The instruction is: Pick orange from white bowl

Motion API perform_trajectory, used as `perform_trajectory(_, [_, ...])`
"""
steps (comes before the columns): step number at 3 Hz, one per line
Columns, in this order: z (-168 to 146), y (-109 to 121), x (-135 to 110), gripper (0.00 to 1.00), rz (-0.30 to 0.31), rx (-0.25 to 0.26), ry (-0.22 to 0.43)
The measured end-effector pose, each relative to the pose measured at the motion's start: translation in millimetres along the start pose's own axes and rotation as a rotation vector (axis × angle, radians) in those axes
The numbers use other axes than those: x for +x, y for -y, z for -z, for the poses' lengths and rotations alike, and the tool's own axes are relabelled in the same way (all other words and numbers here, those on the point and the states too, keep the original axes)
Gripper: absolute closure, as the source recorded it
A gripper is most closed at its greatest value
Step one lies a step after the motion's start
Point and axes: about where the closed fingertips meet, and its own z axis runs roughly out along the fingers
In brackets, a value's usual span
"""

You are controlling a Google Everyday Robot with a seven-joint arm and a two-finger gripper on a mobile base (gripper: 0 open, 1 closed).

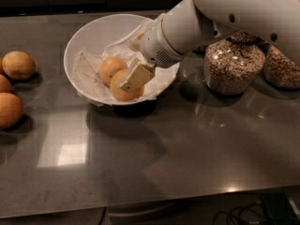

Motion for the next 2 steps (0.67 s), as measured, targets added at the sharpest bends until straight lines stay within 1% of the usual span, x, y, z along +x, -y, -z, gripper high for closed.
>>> perform_trajectory(1, [-8.4,0.0,3.3,0.33,-0.009,-0.016,-0.005])
perform_trajectory(2, [-15.7,-0.4,8.0,0.33,-0.026,-0.030,-0.009])
